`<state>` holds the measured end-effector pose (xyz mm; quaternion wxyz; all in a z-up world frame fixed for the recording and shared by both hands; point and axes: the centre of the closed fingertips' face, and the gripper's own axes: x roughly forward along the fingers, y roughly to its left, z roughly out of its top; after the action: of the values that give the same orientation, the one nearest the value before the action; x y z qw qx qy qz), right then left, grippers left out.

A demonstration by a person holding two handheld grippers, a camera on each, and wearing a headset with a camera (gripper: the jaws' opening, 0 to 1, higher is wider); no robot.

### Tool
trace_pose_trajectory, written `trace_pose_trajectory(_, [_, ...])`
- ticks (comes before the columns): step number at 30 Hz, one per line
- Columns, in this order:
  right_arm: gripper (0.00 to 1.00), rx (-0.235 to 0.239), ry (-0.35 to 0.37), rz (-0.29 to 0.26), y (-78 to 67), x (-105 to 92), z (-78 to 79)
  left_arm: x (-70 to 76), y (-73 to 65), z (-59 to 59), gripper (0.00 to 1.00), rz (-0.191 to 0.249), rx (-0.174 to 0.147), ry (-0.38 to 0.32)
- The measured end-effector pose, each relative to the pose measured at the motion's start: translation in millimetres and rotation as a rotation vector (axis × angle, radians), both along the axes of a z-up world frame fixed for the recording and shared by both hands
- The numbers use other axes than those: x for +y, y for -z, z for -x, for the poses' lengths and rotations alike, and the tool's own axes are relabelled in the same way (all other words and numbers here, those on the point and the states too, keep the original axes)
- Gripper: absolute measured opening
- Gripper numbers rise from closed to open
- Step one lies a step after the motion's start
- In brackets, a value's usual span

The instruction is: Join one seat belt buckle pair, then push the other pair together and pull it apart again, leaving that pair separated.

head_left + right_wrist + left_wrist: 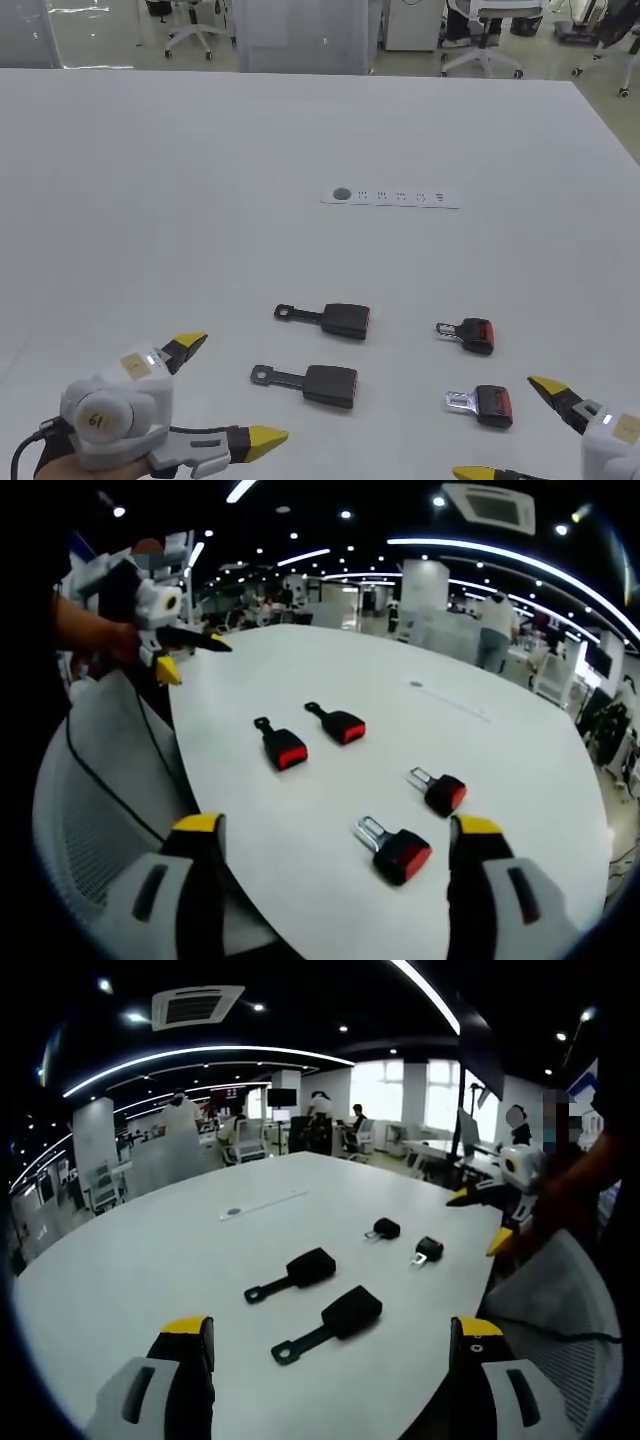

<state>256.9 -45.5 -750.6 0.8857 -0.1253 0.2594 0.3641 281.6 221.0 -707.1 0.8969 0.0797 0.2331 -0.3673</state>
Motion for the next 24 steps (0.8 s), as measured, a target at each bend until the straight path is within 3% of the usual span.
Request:
trace_pose_trajectory(9, [0.93, 0.023, -0.024, 0.003, 4.9, 1.6, 4.4, -0.6, 3.2, -0.4, 1.0, -0.008, 0.005, 0.005])
trace_pose_trajectory(24, [0.93, 0.019, -0.03, 0.006, 4.9, -4.4, 0.4, -4.6, 6.3, -1.1, 1.0, -0.021, 0.016, 0.022])
